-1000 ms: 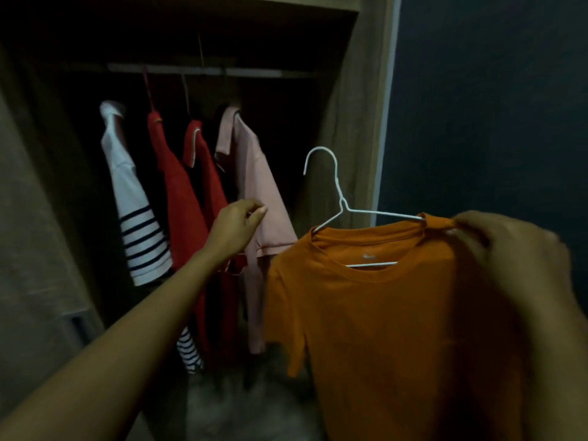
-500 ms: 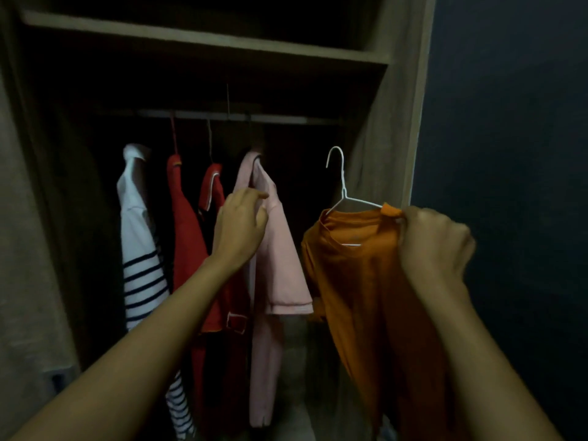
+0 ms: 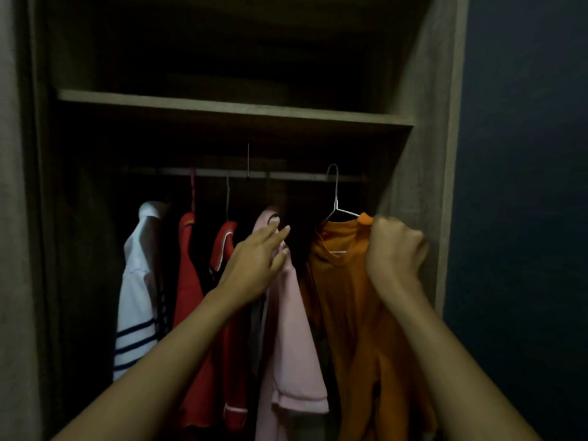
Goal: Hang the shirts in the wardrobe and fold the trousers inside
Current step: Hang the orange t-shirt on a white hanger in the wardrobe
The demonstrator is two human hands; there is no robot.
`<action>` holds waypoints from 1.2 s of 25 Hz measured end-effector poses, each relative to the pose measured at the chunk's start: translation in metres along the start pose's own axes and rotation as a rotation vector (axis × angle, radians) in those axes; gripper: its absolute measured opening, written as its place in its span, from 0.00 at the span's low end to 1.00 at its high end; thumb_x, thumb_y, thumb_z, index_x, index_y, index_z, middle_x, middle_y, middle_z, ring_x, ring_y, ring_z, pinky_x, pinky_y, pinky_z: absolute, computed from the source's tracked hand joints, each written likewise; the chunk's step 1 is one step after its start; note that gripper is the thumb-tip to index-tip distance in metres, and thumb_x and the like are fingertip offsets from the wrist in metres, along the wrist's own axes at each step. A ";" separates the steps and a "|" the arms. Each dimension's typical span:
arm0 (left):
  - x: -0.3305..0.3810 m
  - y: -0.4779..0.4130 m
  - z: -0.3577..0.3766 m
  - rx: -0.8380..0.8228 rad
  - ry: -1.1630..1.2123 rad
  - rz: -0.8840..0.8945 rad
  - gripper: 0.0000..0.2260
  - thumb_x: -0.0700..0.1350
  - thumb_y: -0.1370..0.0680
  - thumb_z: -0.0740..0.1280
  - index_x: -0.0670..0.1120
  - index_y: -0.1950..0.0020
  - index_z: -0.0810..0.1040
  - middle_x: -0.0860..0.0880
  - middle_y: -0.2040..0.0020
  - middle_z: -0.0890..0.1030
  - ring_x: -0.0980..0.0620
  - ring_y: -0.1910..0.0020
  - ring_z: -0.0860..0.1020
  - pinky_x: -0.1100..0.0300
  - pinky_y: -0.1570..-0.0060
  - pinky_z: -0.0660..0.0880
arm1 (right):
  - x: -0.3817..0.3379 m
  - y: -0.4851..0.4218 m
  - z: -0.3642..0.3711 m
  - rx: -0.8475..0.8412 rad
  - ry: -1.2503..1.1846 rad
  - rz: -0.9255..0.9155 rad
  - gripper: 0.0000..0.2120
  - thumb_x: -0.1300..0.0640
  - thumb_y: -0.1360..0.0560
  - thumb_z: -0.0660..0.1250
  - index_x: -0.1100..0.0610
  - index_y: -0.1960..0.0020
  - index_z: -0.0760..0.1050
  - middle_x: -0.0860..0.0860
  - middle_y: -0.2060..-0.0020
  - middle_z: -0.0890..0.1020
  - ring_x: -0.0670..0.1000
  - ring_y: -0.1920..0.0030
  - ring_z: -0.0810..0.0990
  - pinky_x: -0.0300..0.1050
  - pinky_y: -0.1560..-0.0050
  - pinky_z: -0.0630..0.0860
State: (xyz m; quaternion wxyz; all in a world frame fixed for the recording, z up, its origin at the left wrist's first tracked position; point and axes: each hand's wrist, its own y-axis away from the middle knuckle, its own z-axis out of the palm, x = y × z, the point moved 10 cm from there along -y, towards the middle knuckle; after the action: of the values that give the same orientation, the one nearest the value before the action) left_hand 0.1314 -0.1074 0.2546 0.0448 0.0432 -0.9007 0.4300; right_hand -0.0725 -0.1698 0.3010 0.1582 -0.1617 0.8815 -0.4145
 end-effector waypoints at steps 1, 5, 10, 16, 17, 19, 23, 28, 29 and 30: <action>0.000 -0.003 0.001 -0.012 -0.019 0.012 0.21 0.50 0.19 0.58 0.52 0.25 0.62 0.51 0.23 0.58 0.54 0.25 0.58 0.55 0.29 0.60 | -0.004 -0.008 0.002 0.018 -0.013 0.001 0.12 0.64 0.20 0.52 0.60 0.46 0.75 0.57 0.50 0.79 0.57 0.52 0.81 0.46 0.64 0.67; 0.002 -0.008 0.005 -0.021 -0.095 0.056 0.19 0.50 0.19 0.58 0.52 0.28 0.67 0.50 0.24 0.62 0.55 0.26 0.61 0.57 0.30 0.59 | -0.025 -0.037 0.020 0.047 -0.063 -0.031 0.13 0.66 0.21 0.53 0.62 0.45 0.76 0.57 0.50 0.79 0.60 0.51 0.81 0.48 0.60 0.73; -0.002 -0.005 0.015 -0.051 -0.148 0.053 0.20 0.52 0.20 0.54 0.51 0.30 0.70 0.50 0.27 0.68 0.53 0.29 0.66 0.56 0.31 0.64 | -0.052 -0.044 0.059 -0.038 -0.115 -0.072 0.14 0.67 0.21 0.53 0.62 0.43 0.75 0.57 0.48 0.80 0.60 0.49 0.81 0.49 0.56 0.76; -0.004 -0.006 0.014 -0.044 -0.154 0.059 0.25 0.56 0.24 0.48 0.51 0.31 0.73 0.50 0.29 0.71 0.52 0.31 0.69 0.53 0.34 0.68 | -0.062 -0.022 0.088 -0.108 -0.097 -0.097 0.10 0.65 0.21 0.57 0.62 0.44 0.74 0.57 0.50 0.78 0.56 0.52 0.81 0.43 0.65 0.69; -0.005 -0.005 0.015 -0.049 -0.153 0.053 0.24 0.54 0.23 0.50 0.50 0.32 0.73 0.50 0.29 0.72 0.52 0.31 0.69 0.52 0.34 0.68 | -0.060 -0.021 0.089 -0.120 -0.093 -0.090 0.10 0.65 0.21 0.56 0.62 0.44 0.74 0.58 0.50 0.78 0.57 0.51 0.81 0.44 0.64 0.68; -0.009 -0.004 0.016 -0.053 -0.145 0.035 0.22 0.53 0.23 0.53 0.50 0.32 0.73 0.50 0.30 0.72 0.52 0.31 0.69 0.52 0.34 0.68 | -0.059 -0.019 0.092 -0.158 -0.107 -0.099 0.11 0.66 0.21 0.56 0.63 0.44 0.74 0.58 0.49 0.79 0.58 0.50 0.80 0.45 0.63 0.69; -0.011 -0.002 0.016 -0.058 -0.124 0.032 0.19 0.51 0.21 0.56 0.50 0.31 0.73 0.49 0.30 0.72 0.51 0.31 0.69 0.50 0.34 0.68 | -0.060 -0.012 0.099 -0.285 -0.250 -0.149 0.12 0.65 0.21 0.55 0.65 0.42 0.73 0.60 0.47 0.78 0.61 0.46 0.78 0.47 0.58 0.72; -0.007 0.007 0.002 -0.003 -0.075 0.029 0.19 0.49 0.22 0.58 0.48 0.32 0.74 0.47 0.32 0.74 0.48 0.33 0.72 0.51 0.36 0.70 | -0.046 -0.002 0.094 -0.366 -0.367 -0.099 0.13 0.65 0.22 0.56 0.64 0.39 0.70 0.63 0.44 0.77 0.64 0.43 0.76 0.52 0.48 0.74; -0.008 0.011 -0.002 0.010 -0.053 0.017 0.20 0.49 0.23 0.58 0.47 0.33 0.74 0.47 0.32 0.75 0.48 0.34 0.72 0.51 0.35 0.70 | -0.043 0.002 0.089 -0.357 -0.372 -0.094 0.12 0.64 0.22 0.56 0.64 0.40 0.70 0.63 0.44 0.77 0.65 0.43 0.76 0.52 0.48 0.74; -0.007 0.015 -0.008 0.029 -0.032 0.008 0.20 0.49 0.23 0.58 0.46 0.33 0.75 0.47 0.33 0.76 0.49 0.34 0.73 0.52 0.35 0.70 | -0.041 0.005 0.083 -0.337 -0.383 -0.088 0.12 0.63 0.22 0.57 0.64 0.40 0.70 0.64 0.45 0.77 0.65 0.43 0.76 0.52 0.49 0.74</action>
State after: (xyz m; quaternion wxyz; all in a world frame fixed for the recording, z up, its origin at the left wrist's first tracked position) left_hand 0.1366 -0.0917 0.2470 0.0281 0.0469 -0.8950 0.4427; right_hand -0.0019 -0.2062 0.2528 0.2748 -0.2995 0.8842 -0.2300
